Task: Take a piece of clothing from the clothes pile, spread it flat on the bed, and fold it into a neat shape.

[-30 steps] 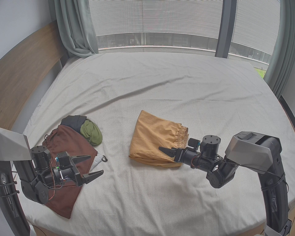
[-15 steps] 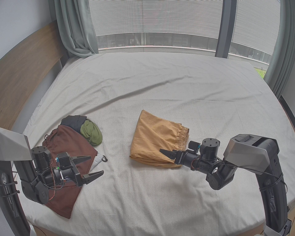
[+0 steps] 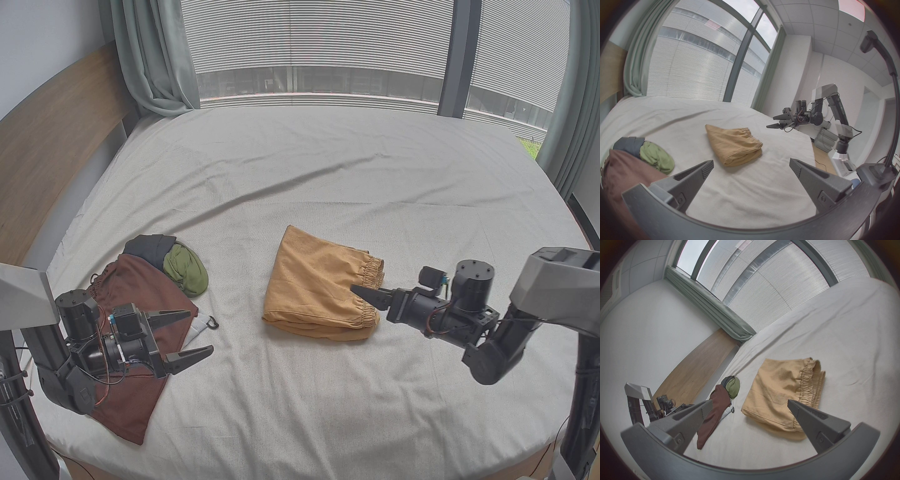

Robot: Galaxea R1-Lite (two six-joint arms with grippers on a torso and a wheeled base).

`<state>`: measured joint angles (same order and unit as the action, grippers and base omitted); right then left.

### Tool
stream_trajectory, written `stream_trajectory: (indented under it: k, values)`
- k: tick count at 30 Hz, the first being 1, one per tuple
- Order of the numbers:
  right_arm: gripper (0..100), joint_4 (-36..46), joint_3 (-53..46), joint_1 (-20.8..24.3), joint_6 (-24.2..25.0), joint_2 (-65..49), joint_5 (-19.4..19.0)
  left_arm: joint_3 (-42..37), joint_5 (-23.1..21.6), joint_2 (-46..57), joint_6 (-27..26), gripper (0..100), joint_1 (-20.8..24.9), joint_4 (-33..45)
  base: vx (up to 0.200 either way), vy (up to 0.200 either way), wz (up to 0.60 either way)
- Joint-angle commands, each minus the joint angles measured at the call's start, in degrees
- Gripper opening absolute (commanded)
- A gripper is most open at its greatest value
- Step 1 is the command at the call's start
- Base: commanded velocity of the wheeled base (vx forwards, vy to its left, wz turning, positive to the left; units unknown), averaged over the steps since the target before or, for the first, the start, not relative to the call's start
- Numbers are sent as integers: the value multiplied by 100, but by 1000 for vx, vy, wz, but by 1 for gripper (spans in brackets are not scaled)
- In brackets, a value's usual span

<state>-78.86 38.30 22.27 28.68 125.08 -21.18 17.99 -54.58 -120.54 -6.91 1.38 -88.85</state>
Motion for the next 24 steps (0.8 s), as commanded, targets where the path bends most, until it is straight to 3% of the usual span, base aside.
stream_trajectory:
  k: [1,5,8,13,15,17,21,24]
  values:
    - [100,-15,-1281,-276,-583,-1952,34,-358,-317,1059,32,100,451,-1,0,0,0]
    - [100,292,-1484,-417,-856,-2426,43,-516,-352,1375,58,100,495,-1,0,0,0]
    - [100,697,-1870,-592,-1181,-3094,78,-973,-756,1903,14,100,486,8,0,0,0]
    - [100,793,-2196,-619,-1251,-3762,395,-1588,-1160,2465,-3,100,469,-1,0,0,0]
    - [100,828,-2512,-856,-1313,-4386,404,-1799,-1380,2931,-3,100,425,60,0,0,0]
    - [100,828,-2644,-953,-1357,-4580,404,-1799,-1415,3089,32,100,372,60,0,0,0]
    - [100,820,-3241,-1559,-1392,-5441,395,-1799,-1424,3687,419,100,328,51,0,0,0]
    - [100,828,-3523,-1682,-1383,-5854,386,-1799,-1424,3959,586,100,293,51,0,0,0]
